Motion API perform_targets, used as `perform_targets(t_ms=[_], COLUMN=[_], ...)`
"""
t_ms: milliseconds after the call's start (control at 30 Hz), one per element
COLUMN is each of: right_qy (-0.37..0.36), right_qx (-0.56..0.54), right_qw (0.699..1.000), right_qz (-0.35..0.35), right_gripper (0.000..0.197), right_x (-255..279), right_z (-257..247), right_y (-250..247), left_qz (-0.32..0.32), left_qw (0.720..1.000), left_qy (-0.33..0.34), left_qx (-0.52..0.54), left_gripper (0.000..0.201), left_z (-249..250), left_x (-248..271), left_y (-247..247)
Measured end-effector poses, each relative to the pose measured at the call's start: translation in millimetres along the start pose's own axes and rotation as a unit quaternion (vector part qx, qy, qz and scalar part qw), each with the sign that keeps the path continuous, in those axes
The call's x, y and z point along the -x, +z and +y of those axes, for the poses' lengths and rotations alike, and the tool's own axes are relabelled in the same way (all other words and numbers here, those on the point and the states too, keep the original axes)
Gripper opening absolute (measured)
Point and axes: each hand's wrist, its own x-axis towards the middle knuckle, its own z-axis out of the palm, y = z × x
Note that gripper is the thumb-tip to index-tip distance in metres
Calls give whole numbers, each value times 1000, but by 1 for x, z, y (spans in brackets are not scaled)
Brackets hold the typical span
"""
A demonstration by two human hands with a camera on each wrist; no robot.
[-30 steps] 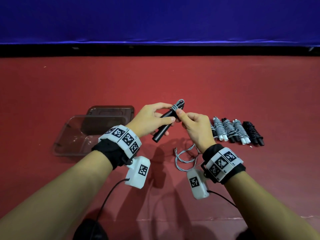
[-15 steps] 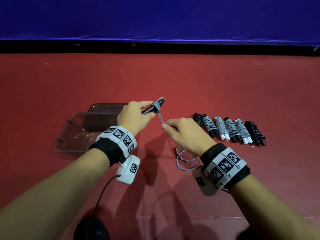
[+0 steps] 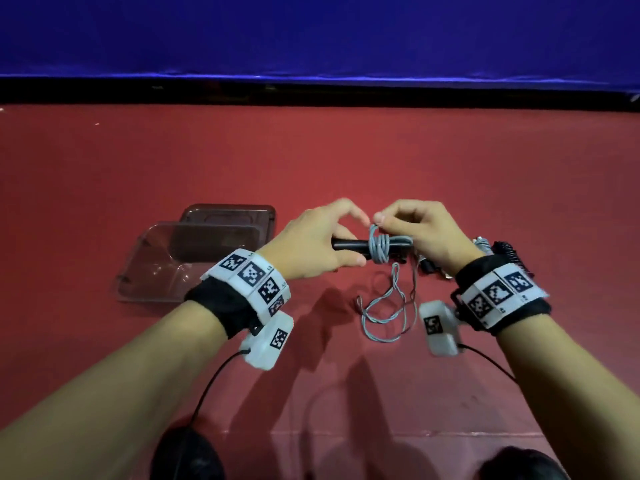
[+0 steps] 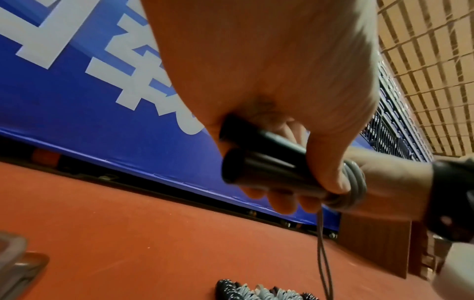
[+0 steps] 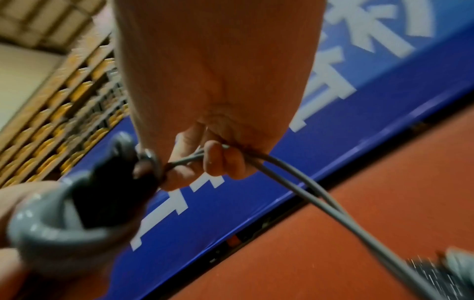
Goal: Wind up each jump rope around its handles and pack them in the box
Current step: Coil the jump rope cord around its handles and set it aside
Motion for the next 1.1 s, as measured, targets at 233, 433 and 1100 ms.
perform_targets(t_ms=[233,433,1100], right_qy=[101,-8,99], right_qx=[-116,126,-145], right_qw=[988,991,984], right_qz=[-23,-49,-24], right_gripper=[34,25,24], right_x=[10,23,13], right_z=[24,13,-14], right_y=[31,42,10], left_qz=[166,280,-63], left_qw=[964,932,991], left_qy=[-34,-137,2], left_qx=[204,185,121], left_gripper=[44,36,35], left_z=[-5,-31,13], left_x=[-4,-11,2], left_y=[6,0,-25])
